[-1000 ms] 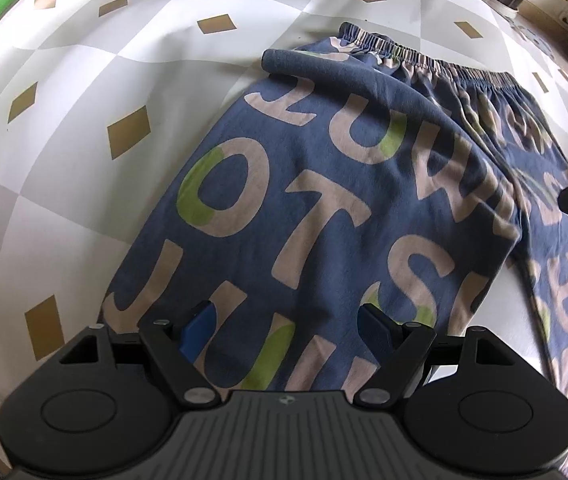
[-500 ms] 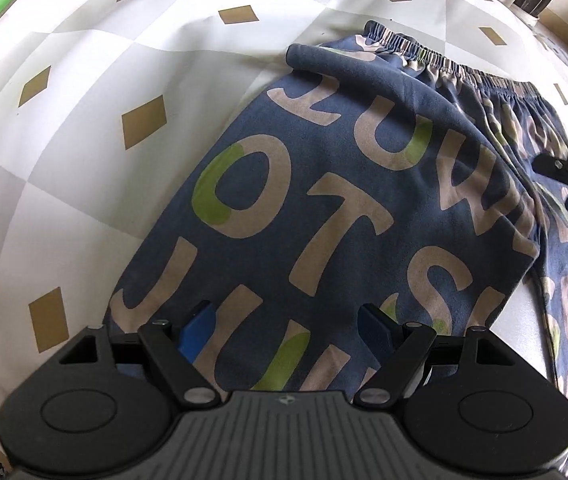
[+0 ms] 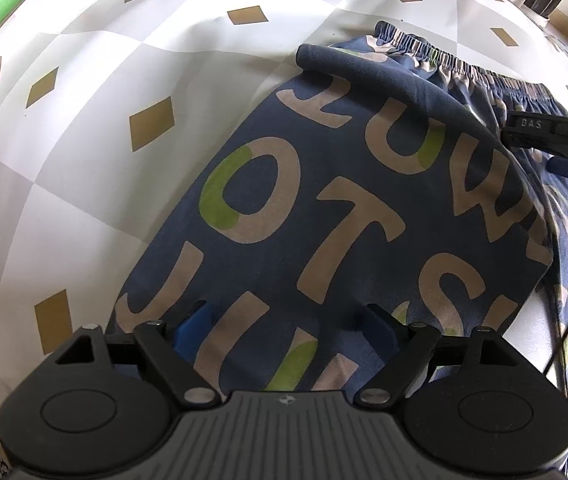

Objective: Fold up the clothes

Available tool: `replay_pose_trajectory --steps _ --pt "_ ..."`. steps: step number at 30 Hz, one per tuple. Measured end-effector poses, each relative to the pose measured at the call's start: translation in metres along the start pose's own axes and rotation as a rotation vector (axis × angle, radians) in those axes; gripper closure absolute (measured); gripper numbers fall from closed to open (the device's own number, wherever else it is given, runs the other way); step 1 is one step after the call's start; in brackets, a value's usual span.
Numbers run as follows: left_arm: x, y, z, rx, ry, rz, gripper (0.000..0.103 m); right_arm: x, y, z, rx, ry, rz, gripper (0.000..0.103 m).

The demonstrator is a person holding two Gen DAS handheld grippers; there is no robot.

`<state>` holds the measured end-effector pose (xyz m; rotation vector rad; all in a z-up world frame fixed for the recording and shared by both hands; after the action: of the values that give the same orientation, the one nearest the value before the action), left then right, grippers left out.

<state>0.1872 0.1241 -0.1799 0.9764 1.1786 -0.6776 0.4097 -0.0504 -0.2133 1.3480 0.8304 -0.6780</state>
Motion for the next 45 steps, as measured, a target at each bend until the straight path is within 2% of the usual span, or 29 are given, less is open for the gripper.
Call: replay_pose_trajectory --steps 4,11,13,16,18,21,24,27,34,38,41,45 --pt "0.002 0.0 0.0 -0.007 0.002 0.002 0.018 0.009 0.006 0.015 0.045 -0.058 0.011 0.035" --pt "0.004 0.002 0.004 0.008 0.005 0.014 0.017 0.015 0.013 0.059 0.217 -0.163 0.047 0.035" --pt "0.004 0.002 0.004 0.01 0.009 0.016 0.017 0.013 0.013 0.065 0.26 -0.138 0.055 0.035" --pt "0.005 0.002 0.003 0.012 0.012 0.019 0.016 0.002 0.009 0.069 0.299 -0.029 0.027 0.035" --pt "0.005 0.0 0.003 0.017 0.012 0.021 0.014 -0.008 0.007 0.076 0.303 0.008 0.025 0.035" --pt "0.007 -0.006 0.001 0.016 0.011 0.016 0.009 -0.017 0.006 0.091 0.296 0.016 0.04 0.035" --pt "0.006 -0.009 0.002 0.023 0.013 0.013 0.009 -0.019 0.008 0.096 0.283 0.025 0.032 0.035" --pt "0.007 -0.009 0.001 0.017 0.013 0.01 0.008 -0.02 0.014 0.081 0.238 0.059 0.052 0.035" --pt "0.007 -0.009 -0.001 0.024 0.005 -0.001 0.006 -0.017 0.027 0.009 0.092 0.237 0.111 0.036" --pt "0.006 -0.01 -0.002 0.03 0.005 0.004 0.006 -0.012 0.021 -0.024 0.012 0.321 0.095 0.043" --pt "0.006 -0.01 -0.003 0.03 0.006 0.005 0.006 0.002 0.017 -0.033 0.004 0.318 0.055 0.044" --pt "0.006 -0.009 -0.003 0.022 0.013 0.005 0.004 0.013 0.025 -0.041 -0.006 0.278 0.067 0.043"
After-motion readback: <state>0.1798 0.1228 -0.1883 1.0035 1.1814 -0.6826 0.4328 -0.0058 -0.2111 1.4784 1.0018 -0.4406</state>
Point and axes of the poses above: each gripper's, at about its wrist camera, not at the fingertips, and x roughly the way its jaws point, z to its right, y to its top, the point moved 10 cm from there along x, roughly the way its jaws point, and after that the axes turned 4 degrees about -y, right-handed, at the moved point
